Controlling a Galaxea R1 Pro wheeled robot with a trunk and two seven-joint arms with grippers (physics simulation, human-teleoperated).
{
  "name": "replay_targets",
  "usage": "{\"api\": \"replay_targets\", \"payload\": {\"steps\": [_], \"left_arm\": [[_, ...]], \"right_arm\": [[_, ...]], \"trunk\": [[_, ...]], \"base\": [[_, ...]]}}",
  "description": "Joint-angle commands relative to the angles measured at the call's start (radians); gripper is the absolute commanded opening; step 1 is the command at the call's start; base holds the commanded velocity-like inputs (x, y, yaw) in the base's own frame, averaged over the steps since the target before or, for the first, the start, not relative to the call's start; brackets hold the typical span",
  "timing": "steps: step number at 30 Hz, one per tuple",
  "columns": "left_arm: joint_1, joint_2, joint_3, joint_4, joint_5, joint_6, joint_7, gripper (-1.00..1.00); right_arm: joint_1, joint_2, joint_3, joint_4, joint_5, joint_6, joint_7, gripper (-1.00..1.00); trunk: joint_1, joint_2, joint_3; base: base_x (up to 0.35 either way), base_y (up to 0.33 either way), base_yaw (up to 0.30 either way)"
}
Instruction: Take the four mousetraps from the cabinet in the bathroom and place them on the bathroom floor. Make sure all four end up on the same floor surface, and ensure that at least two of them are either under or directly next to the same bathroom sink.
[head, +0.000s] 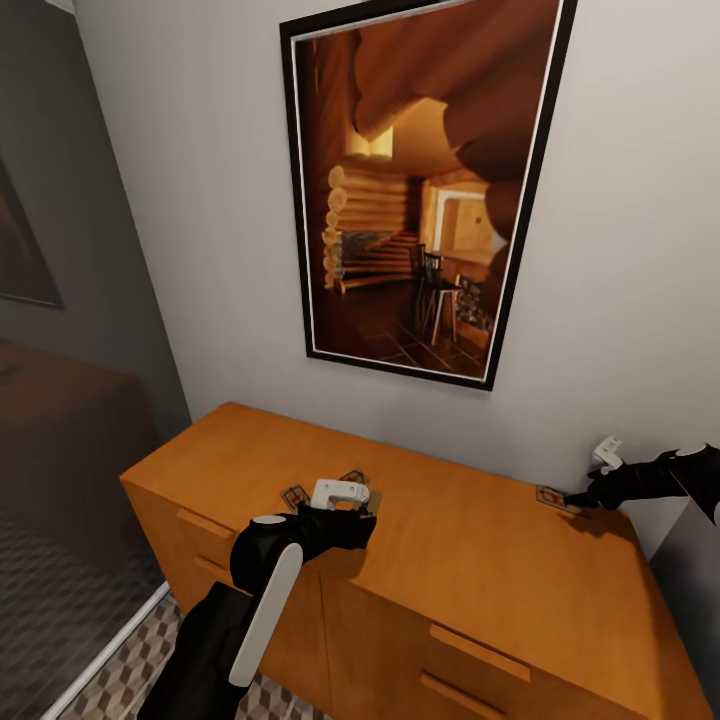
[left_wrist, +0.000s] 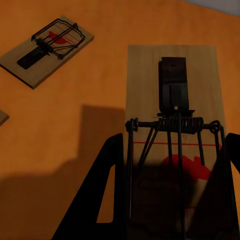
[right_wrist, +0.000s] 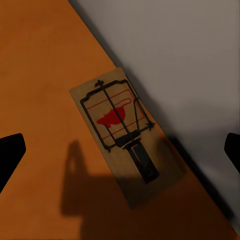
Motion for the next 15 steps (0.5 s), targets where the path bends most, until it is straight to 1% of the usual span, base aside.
{"api": "replay_targets", "payload": {"steps": [1, 2, 15], "left_arm": [[-0.001, 0.0, -0.001, -0.001, 0.009, 0.004, 0.01, -1.0], [-0.001, 0.0, -0.001, -0.001, 0.009, 0.004, 0.01, -1.0], [-0.001, 0.0, -0.001, -0.001, 0.009, 0.004, 0.01, -1.0]], "right_arm": [[-0.001, 0.0, -0.009, -0.001, 0.005, 0.007, 0.005, 1.0], [-0.001, 0.0, -0.009, -0.001, 0.005, 0.007, 0.005, 1.0], [-0.001, 0.0, -0.009, -0.001, 0.003, 0.006, 0.009, 1.0]], "trunk": [[0.004, -0.008, -0.005], [0.008, -0.015, -0.008], [0.008, -0.015, -0.008]], "base": [[0.0, 0.0, 0.0], [0.0, 0.0, 0.0], [0.0, 0.0, 0.0]]}}
